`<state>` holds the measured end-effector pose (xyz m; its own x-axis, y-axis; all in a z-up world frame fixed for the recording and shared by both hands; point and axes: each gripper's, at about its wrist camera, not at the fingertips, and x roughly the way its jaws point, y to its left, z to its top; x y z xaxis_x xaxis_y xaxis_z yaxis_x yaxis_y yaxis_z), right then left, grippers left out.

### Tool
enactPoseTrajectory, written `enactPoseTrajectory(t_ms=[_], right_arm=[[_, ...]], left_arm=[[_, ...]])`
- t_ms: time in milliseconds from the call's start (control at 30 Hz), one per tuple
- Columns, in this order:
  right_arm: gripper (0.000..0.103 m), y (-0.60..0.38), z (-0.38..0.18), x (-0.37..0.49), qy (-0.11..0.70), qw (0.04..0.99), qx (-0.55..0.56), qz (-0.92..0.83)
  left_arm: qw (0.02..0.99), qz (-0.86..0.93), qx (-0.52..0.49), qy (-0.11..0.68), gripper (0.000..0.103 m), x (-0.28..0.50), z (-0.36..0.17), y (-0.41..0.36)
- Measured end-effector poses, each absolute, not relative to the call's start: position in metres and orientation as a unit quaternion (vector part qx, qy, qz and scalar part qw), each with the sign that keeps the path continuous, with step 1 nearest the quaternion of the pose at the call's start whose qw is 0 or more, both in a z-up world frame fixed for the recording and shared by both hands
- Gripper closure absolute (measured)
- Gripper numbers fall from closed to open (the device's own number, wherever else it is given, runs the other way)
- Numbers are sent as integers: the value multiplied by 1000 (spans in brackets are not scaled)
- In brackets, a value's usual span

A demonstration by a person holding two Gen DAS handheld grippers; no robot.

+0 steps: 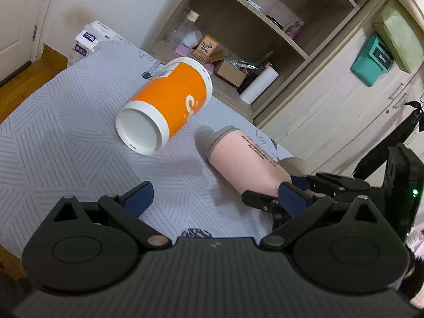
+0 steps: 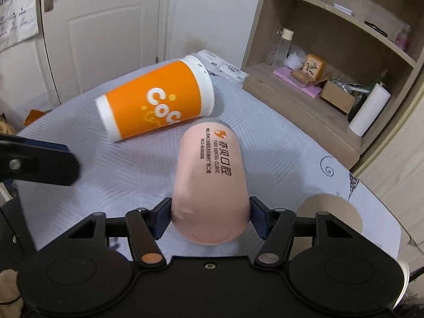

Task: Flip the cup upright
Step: 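Rotate the held pink tumbler upward so its grey lid points up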

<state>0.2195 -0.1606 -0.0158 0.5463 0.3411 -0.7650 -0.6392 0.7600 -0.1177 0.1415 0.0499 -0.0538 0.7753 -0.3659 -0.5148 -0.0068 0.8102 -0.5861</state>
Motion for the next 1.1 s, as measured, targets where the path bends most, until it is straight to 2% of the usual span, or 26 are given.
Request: enactPoseTrajectory(t_ms=[133, 433, 600, 900, 1100], right_arm=[[36, -169, -15, 202, 393, 865, -150, 273], [36, -177, -13, 158, 383, 875, -136, 263], [36, -184, -15, 144, 406, 871, -101, 258], [36, -198, -26, 151, 444, 856, -54, 259], [35, -203, -32, 159, 464, 845, -46, 263]], left_arm=[[893, -106, -295, 322, 2, 135, -52, 46], [869, -135, -326, 348, 2, 128, -57, 43], [859, -150, -331, 361, 2, 128, -62, 34], [839, -175, -336, 392, 3, 152, -76, 10], [825, -196, -328, 415, 8, 168, -79, 2]])
